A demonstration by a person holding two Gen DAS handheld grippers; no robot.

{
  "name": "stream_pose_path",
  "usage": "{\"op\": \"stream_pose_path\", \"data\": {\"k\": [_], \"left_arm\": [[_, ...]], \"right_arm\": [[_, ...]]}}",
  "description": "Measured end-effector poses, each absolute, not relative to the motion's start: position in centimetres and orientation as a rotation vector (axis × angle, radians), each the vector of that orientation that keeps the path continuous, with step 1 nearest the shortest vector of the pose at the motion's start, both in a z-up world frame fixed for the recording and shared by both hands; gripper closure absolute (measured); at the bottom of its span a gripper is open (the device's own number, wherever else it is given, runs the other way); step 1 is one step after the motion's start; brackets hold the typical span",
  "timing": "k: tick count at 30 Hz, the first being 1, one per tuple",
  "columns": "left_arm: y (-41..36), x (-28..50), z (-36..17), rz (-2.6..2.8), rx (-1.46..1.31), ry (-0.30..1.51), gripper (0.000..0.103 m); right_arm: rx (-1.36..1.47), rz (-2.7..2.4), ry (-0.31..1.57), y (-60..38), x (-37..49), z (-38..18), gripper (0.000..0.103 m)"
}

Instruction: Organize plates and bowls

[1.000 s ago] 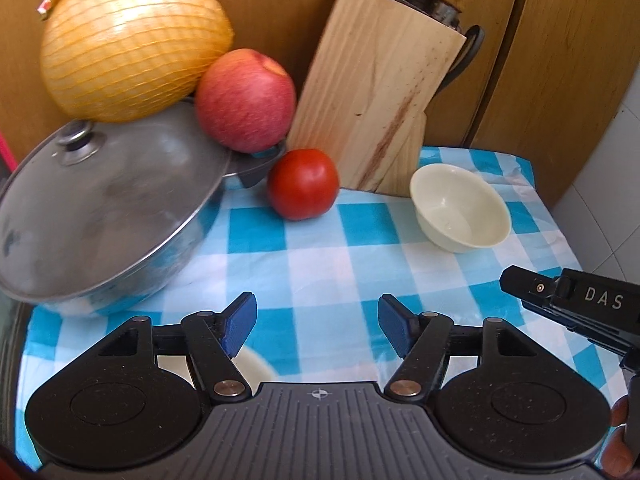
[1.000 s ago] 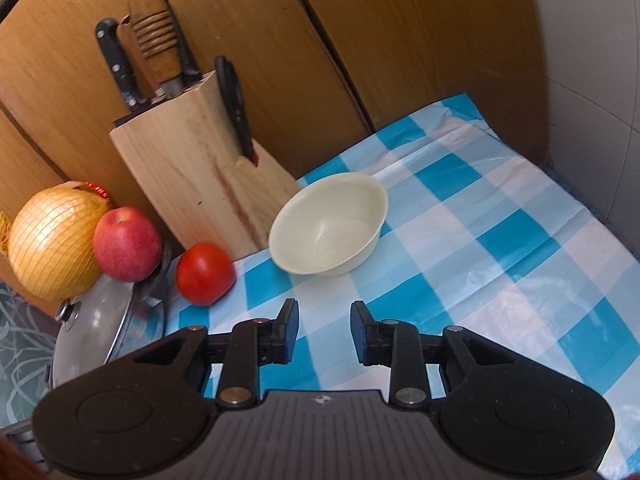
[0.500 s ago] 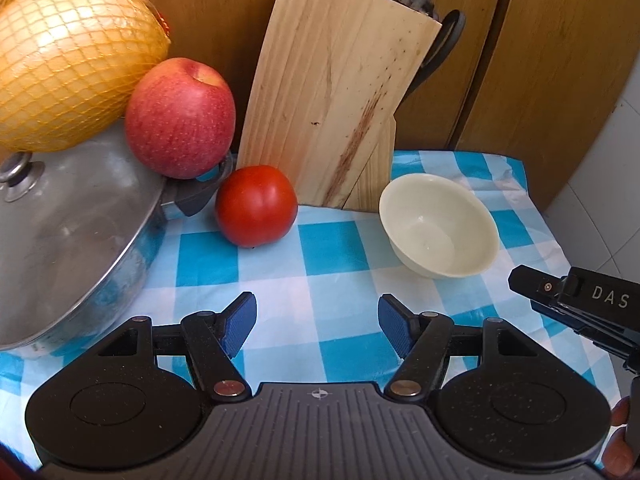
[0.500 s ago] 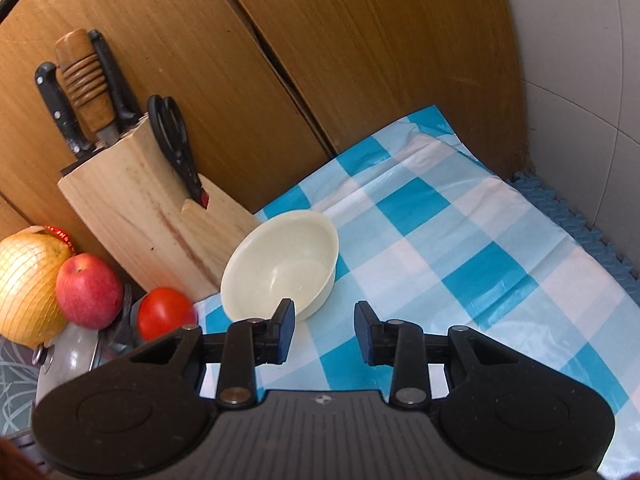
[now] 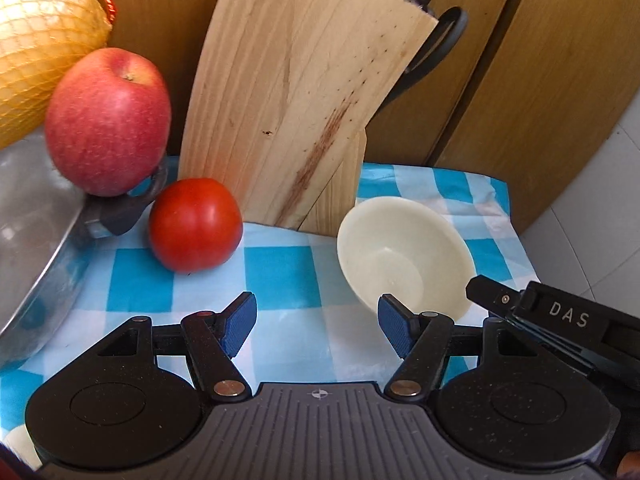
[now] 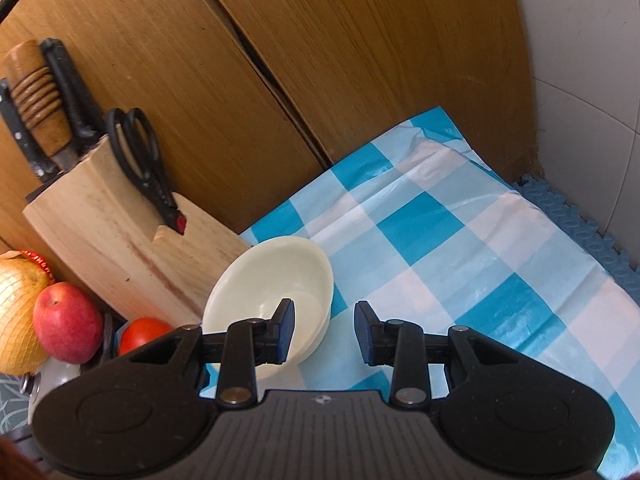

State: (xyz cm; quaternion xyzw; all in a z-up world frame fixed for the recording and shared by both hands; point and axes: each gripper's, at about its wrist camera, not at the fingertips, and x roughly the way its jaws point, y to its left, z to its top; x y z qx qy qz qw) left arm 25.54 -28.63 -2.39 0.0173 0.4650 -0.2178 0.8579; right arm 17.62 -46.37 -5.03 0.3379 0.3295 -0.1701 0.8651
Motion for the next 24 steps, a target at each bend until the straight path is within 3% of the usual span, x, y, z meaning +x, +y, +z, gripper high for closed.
{"op": "stream_pose_path", "data": {"k": [20,24], "left_arm": [[-33.0,27.3,-5.3,-0.433,0.180,0.963,0.035],[-33.3,27.4,-5.6,-0.425,0.204,0.959,0.037]], "right_arm": [[0.701,-0.303,0.720,-47.4,20.5,-7.0,0.072],[0.713,-0.287,0.738,-47.3,20.9,-7.5,0.083]]}}
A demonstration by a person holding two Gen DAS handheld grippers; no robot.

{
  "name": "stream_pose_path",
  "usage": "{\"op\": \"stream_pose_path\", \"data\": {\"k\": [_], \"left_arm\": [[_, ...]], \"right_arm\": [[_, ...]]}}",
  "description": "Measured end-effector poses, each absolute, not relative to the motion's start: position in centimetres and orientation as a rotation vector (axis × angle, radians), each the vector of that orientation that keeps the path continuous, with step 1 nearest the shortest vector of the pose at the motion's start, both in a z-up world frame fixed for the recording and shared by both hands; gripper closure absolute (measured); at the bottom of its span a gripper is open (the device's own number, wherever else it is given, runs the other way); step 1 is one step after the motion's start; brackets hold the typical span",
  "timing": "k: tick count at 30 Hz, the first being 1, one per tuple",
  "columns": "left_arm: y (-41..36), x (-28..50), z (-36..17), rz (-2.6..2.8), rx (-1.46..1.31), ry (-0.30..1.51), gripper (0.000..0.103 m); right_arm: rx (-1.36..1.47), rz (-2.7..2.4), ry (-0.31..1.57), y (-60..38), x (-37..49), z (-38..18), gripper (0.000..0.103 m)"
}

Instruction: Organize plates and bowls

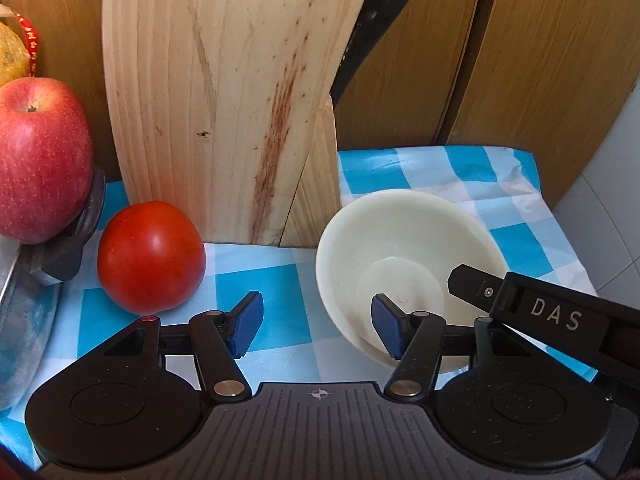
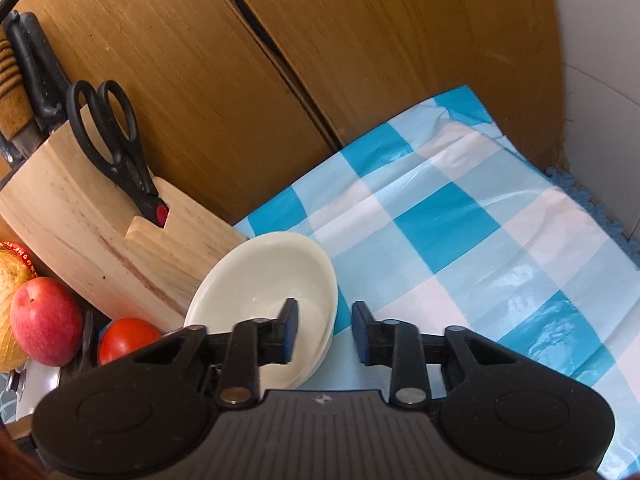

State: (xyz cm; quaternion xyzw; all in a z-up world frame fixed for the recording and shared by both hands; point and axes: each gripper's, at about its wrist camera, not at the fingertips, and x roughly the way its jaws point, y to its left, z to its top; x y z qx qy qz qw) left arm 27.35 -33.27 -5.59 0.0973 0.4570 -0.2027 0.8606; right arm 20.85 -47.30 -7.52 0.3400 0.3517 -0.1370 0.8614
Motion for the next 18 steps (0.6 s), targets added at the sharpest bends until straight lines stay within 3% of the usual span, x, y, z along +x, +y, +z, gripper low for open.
{"op": "stream_pose_path", "data": {"k": [6,8,11,18], "left_arm": [[-33.6,27.8,-6.4,-0.425,0.198,0.983,0.049],[-33.7,27.7,-6.4,-0.421,0.211,0.980,0.062],[-33.9,27.4,-6.3,-0.421,0.231,0.969,0.071],[-33.6,27.0,-6.0,-0.423,0.213,0.972,0.073]], "right_arm": [[0.714,-0.253,0.751,-47.0,21.1,-7.9,0.091],[0.709,-0.240,0.754,-46.8,21.1,-7.9,0.093],[0.706,-0.230,0.758,-46.6,21.1,-7.7,0.094],[0.686,-0.225,0.758,-46.0,20.5,-6.6,0.094]]}}
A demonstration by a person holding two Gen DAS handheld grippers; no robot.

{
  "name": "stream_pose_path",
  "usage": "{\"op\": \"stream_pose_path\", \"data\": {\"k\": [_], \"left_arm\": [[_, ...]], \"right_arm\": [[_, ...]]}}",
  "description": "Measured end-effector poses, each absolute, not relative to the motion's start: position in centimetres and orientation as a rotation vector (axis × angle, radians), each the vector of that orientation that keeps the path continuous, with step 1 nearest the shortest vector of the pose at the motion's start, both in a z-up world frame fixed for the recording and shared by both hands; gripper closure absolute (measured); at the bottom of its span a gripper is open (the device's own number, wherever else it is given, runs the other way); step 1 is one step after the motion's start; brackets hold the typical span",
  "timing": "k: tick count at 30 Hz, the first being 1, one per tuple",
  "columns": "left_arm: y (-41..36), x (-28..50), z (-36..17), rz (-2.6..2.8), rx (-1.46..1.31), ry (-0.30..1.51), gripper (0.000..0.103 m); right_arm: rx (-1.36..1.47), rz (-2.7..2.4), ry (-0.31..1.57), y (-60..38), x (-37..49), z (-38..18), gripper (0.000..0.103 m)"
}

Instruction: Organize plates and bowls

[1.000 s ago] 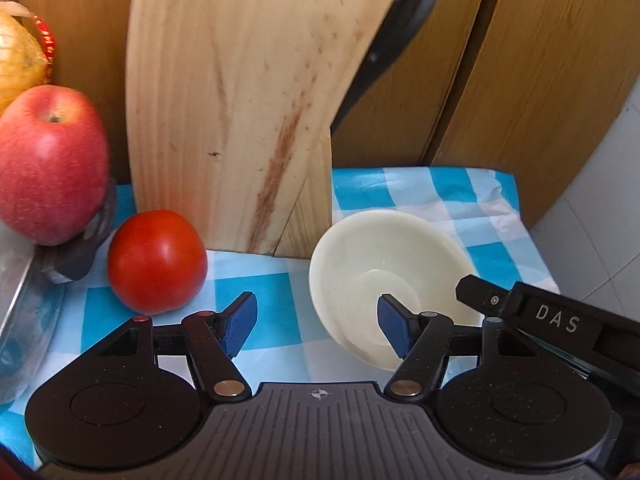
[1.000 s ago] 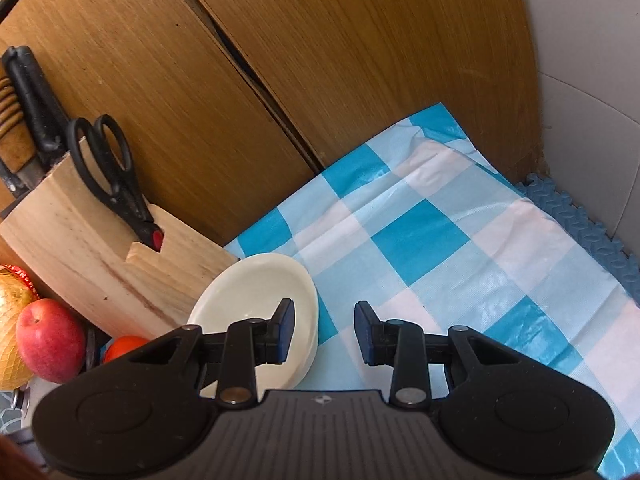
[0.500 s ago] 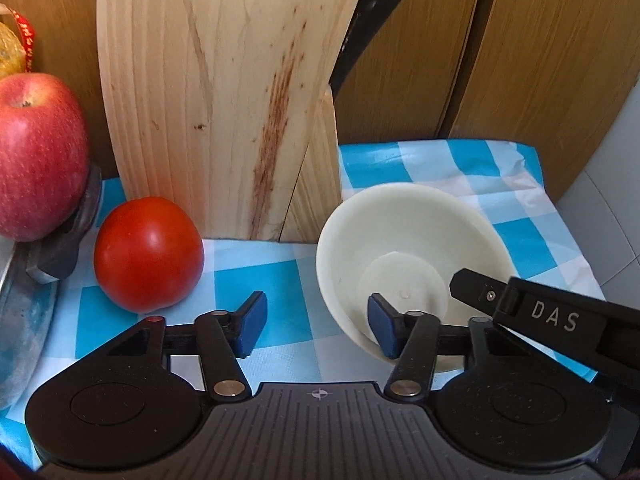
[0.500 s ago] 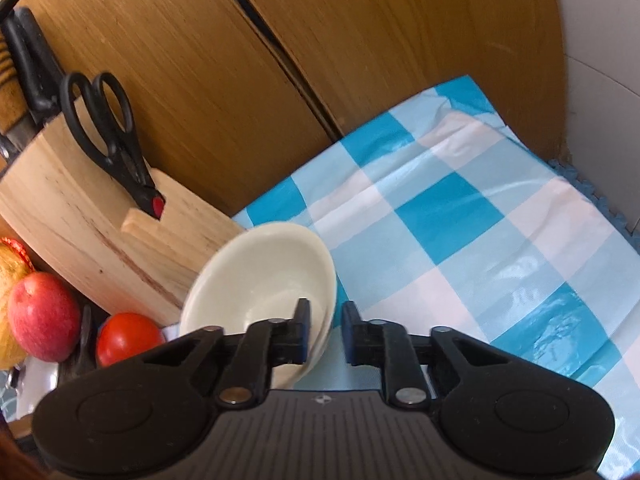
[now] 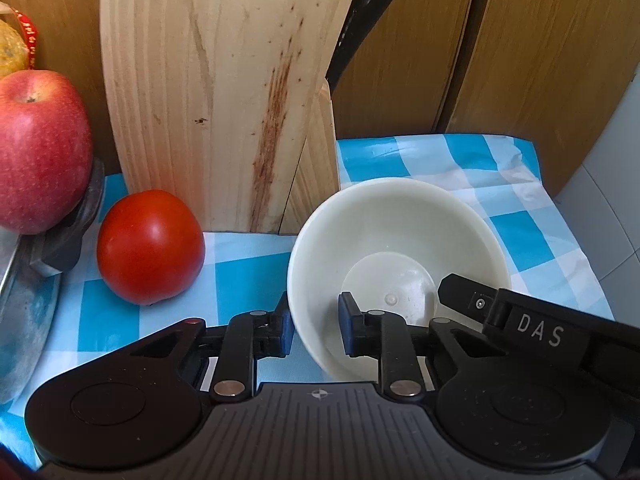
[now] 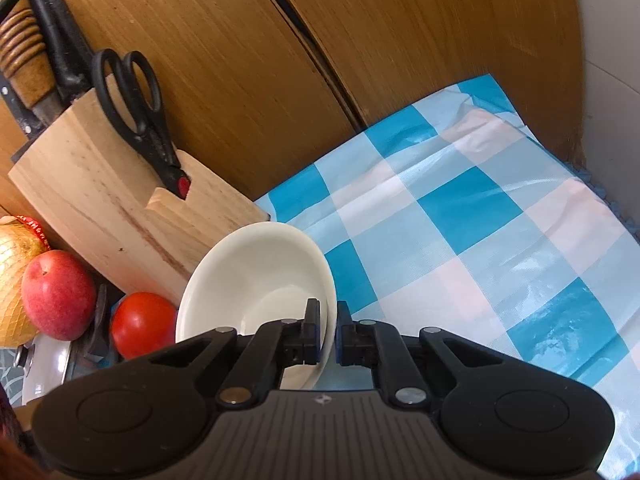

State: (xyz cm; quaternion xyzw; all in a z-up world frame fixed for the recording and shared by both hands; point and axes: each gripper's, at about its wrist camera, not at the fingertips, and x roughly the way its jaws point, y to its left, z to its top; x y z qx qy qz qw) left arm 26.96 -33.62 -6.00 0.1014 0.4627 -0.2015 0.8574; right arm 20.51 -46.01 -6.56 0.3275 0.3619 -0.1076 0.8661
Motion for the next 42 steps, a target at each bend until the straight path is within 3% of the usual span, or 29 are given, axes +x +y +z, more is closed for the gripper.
{"op": "stream_pose_path", "data": {"k": [42], "left_arm": [[-22.0,16.0,5.1,-0.354,0.170,0.769,0.067]], "right_arm": [[0.634,-0.049,0.628,-34.7,11.0,3.3,0.093]]}}
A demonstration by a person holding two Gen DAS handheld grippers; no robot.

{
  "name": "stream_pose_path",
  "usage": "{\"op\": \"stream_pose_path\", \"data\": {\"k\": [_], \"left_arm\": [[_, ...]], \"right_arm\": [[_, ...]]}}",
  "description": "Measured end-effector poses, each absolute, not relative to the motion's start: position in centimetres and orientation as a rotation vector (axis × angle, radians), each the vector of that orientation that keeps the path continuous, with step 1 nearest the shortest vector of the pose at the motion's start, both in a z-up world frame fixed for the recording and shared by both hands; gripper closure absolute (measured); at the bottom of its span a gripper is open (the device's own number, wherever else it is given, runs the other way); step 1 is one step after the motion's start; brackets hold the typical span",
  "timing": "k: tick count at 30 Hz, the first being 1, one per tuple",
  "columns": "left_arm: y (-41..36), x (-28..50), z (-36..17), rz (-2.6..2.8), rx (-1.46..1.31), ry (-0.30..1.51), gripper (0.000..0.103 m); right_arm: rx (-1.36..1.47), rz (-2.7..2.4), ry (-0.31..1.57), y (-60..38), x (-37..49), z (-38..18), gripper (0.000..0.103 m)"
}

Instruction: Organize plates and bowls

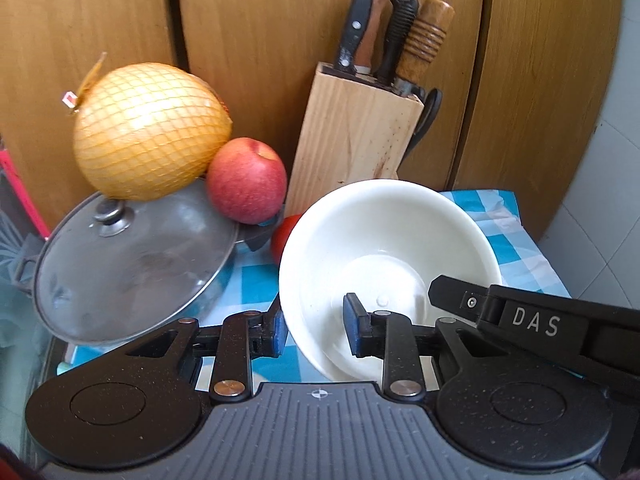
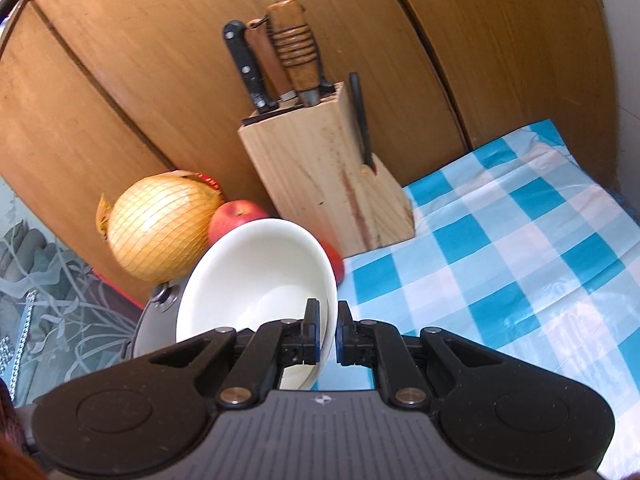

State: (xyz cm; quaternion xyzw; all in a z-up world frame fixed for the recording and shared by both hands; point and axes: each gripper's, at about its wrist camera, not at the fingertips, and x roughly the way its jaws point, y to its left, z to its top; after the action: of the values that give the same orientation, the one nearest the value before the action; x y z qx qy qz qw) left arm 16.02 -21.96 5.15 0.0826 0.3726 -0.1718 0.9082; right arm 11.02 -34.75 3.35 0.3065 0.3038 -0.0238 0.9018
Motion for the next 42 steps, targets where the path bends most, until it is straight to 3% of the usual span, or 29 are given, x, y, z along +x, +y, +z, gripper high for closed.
{"op": "stream_pose_path", "data": {"k": [25,42], "left_arm": [[-16.2,10.6,8.3,-0.294,0.131,0.673,0.063],[-12.5,7.9,7.6,-0.262,0.113,0.695,0.063]], "right_arm": [[0.573,0.057,0.592,-29.0,7.0,6.3,0.093],[0.548,0.095,0.645,-25.7,4.9,5.4,0.092]]}}
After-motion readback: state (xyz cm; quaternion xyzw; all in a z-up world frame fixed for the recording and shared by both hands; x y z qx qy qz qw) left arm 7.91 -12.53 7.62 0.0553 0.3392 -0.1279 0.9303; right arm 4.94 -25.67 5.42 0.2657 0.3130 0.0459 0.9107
